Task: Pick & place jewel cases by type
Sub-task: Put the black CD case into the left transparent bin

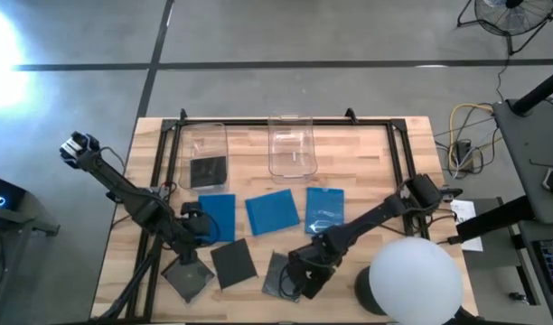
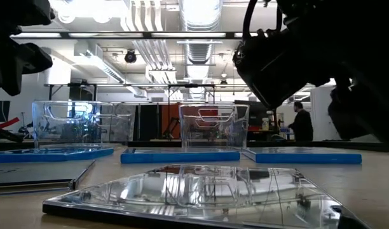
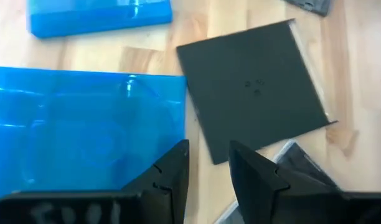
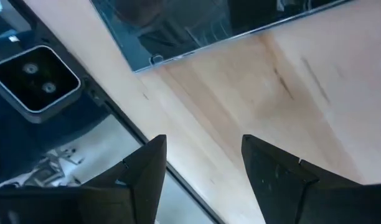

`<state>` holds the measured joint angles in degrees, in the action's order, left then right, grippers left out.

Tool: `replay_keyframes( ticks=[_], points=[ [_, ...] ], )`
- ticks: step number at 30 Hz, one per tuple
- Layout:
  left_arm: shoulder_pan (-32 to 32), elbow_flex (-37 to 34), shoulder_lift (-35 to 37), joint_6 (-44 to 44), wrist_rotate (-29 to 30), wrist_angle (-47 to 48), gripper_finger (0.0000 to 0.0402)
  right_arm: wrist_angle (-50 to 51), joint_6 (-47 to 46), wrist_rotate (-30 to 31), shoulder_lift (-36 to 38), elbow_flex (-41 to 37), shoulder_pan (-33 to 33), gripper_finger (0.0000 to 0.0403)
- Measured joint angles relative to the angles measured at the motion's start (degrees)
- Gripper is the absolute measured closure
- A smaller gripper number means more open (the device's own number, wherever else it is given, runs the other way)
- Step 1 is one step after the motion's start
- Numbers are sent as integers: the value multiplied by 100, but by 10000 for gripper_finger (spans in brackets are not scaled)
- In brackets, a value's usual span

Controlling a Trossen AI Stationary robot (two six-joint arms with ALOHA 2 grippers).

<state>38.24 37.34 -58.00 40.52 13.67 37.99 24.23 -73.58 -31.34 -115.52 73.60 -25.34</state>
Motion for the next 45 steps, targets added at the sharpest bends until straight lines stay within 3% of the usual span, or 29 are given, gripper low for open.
replay_keyframes(
  ticks=[5, 10, 16, 22, 28, 33, 41, 45],
  points=[
    [35, 97, -200, 138, -119, -494, 307, 0, 22, 33, -4, 0, -136, 199],
    [33, 384, -575, 424, -51, -692, 307, -2, 302, 503, -7, 0, -169, 199],
    [31, 920, -1382, 462, -19, -768, 307, -82, 243, 1295, -7, -22, -108, 199],
    [75, 1532, -2277, 622, -35, -710, 307, -122, 28, 1316, -109, -50, -55, 200],
    [120, 2584, -2653, 1085, -74, 287, 307, -193, -152, 1392, -98, -66, -55, 200],
    [94, 3428, -2610, 1197, 603, 1285, 307, -219, -61, 1465, -105, -11, -47, 200],
    [45, 2973, -2718, 982, 577, 735, 307, -251, -478, 1428, -175, -22, 38, 200],
    [-9, 2515, -2977, 879, 496, -254, 307, -305, -754, 1427, -223, -20, 115, 200]
  ],
)
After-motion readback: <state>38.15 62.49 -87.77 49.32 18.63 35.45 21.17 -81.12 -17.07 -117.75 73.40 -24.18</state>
